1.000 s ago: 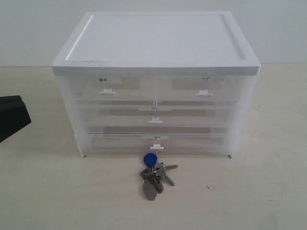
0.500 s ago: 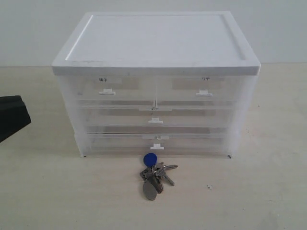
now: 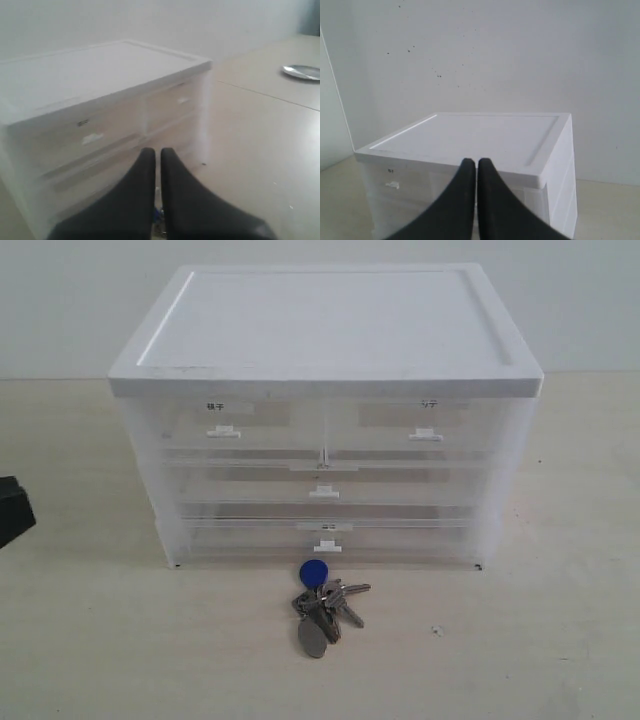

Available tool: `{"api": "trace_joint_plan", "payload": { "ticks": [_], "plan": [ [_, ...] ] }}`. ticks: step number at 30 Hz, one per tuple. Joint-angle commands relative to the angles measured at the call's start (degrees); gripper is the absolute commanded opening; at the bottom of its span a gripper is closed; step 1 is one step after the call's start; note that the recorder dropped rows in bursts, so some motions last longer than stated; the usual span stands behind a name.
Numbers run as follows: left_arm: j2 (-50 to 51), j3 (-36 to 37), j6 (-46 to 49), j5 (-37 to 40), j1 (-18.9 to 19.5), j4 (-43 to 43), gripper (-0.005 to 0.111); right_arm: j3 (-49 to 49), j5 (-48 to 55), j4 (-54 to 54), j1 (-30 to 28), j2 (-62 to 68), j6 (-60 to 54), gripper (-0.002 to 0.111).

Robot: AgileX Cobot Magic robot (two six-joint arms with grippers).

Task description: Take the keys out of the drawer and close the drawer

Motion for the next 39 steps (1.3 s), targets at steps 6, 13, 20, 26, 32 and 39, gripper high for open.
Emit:
{"api": "trace_joint_plan", "payload": {
  "ticks": [6, 13, 20, 26, 32, 39],
  "plan": [
    [-16.4, 10.5, -21.0, -3.4, 17.5, 18.3, 0.005, 0.1, -0.2, -0.1, 0.1, -0.4, 0.1, 0.0],
    [-24.3, 15.7, -25.0, -3.1, 27.4, 28.2, 0.005, 0.1, -0.6, 0.0, 0.1, -0.4, 0.1, 0.0],
    [-24.3, 15.7, -26.4, -0.5, 34.4, 33.7, 0.005, 0.1, -0.9, 0.4, 0.1, -0.4, 0.1, 0.0],
    [-24.3, 15.7, -26.4, 1.1, 38.9, 34.4, 0.005, 0.1, -0.9, 0.4, 0.1, -0.4, 0.1, 0.0],
    [-24.3, 15.7, -27.0, 11.1, 39.6, 37.7, 0.005, 0.1, -1.0, 0.4, 0.1, -0.4, 0.1, 0.0],
    [-24.3, 15.7, -32.0, 13.2, 39.6, 37.7, 0.005, 0.1, -1.0, 0.4, 0.1, -0.4, 0.1, 0.0]
  ]
}}
